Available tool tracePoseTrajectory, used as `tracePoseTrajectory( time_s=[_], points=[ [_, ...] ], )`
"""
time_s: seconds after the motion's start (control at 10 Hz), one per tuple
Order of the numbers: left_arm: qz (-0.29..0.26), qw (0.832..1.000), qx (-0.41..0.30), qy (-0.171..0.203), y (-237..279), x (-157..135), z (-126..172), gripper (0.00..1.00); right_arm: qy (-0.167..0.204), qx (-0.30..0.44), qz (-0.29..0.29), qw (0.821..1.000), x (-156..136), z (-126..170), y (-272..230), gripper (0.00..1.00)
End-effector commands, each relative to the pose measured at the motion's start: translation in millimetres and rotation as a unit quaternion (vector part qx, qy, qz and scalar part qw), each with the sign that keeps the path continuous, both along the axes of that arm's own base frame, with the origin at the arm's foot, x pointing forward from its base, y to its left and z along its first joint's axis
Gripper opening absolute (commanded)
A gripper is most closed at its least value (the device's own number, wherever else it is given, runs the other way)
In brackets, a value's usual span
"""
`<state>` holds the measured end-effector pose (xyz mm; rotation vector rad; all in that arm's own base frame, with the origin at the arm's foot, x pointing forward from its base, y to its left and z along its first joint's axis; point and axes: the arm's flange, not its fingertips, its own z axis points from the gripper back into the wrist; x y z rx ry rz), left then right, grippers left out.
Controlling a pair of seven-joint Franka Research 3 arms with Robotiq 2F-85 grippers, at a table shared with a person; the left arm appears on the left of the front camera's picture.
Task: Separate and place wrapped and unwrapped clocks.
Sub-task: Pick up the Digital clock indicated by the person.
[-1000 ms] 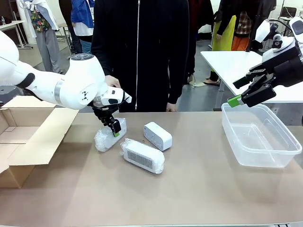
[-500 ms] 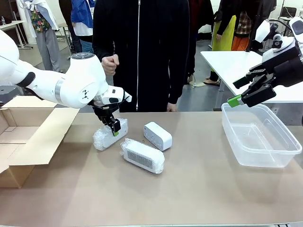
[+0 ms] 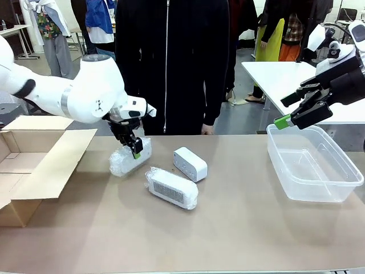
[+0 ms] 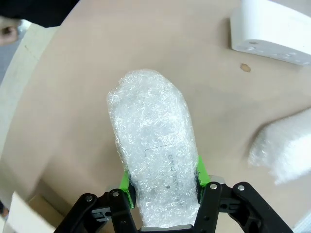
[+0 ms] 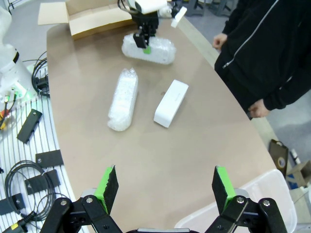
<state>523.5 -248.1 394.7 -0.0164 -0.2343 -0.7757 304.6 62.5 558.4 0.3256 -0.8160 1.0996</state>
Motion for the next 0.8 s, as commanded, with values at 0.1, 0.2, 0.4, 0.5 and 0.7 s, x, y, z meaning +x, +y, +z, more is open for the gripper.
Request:
tracePoseTrajectory(
  time_s=[0.1, 0.2, 0.4, 0.5, 0.7],
  points=[
    [0.013, 0.999, -0.038, 0.021, 22.7, -36.1, 96.7, 0.35, 0.002, 0.005, 0.003, 1.000, 0.5, -0.6, -0.1, 1.00],
    [0.013, 0.998, -0.051, 0.025, 28.3, -49.7, 125.4, 0.35, 0.002, 0.005, 0.003, 1.000, 0.5, -0.6, -0.1, 1.00],
    [-0.029, 0.996, -0.079, 0.010, 34.1, -76.7, 172.3, 0.35, 0.002, 0.005, 0.003, 1.000, 0.5, -0.6, -0.1, 1.00],
    [-0.035, 0.995, -0.088, -0.018, 34.7, -87.5, 184.0, 0.35, 0.002, 0.005, 0.003, 1.000, 0.5, -0.6, -0.1, 1.00],
    [-0.049, 0.993, -0.101, -0.038, 31.4, -100.5, 188.1, 0.35, 0.002, 0.005, 0.003, 1.000, 0.5, -0.6, -0.1, 1.00]
  ],
)
